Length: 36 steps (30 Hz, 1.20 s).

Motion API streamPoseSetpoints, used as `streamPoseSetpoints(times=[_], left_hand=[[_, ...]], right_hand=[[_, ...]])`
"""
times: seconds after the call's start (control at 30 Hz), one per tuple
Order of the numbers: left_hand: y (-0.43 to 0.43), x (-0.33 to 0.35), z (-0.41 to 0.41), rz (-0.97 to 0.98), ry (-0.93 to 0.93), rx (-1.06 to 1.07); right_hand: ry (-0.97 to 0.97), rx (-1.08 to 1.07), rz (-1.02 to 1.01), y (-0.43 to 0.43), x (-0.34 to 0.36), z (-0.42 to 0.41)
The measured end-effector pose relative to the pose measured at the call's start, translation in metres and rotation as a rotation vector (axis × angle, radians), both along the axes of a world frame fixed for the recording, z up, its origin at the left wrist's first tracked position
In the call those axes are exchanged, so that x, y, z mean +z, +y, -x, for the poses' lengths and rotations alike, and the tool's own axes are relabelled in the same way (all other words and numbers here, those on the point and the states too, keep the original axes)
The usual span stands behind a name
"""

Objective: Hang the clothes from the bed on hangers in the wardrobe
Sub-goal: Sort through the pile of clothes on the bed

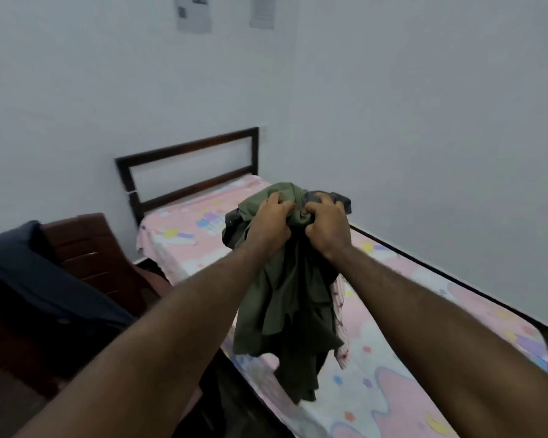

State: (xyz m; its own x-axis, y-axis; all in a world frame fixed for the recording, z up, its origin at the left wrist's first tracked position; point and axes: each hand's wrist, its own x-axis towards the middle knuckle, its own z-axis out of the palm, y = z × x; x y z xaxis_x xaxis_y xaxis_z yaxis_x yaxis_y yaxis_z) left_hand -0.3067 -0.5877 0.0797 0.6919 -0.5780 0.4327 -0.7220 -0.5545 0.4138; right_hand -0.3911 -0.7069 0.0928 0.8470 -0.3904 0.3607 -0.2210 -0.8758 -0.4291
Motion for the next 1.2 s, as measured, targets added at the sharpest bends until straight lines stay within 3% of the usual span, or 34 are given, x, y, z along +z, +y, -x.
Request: streamPoseSetpoints(times=[0.4,0.67,0.73,0.8,0.9,0.97,1.07,1.2], left_hand=[[-0.215,-0.045,0.116,0.111,0.145,-0.239],[-0.31,-0.096,0.207,0.098,0.277,-0.48],[-0.317,-0.117,0.23,0.007,0.319,-0.545],[-0.319,-0.139,0.251,-0.207,0.354,-0.628],[-0.302,-0.18,0.268,-0.639,0.349,-0.717],[-0.282,-0.204,0.272,-0.802,0.348,-0.737],[-0.247,-0.22,0.265,-0.91,0.409,-0.703],[-0.206,-0.212,0.239,-0.838,0.475,-0.626]], right_hand=[[0.059,-0.246,0.152,-0.187,-0.023,0.137],[0.138,-0.449,0.103,-0.276,-0.089,0.245],[0.183,-0.486,0.065,-0.285,-0.119,0.278],[0.278,-0.502,-0.022,-0.292,-0.155,0.311],[0.461,-0.488,-0.395,-0.285,-0.212,0.348],[0.535,-0.511,-0.529,-0.267,-0.242,0.363],[0.598,-0.518,-0.59,-0.24,-0.267,0.363],[0.655,-0.358,-0.508,-0.21,-0.267,0.321]])
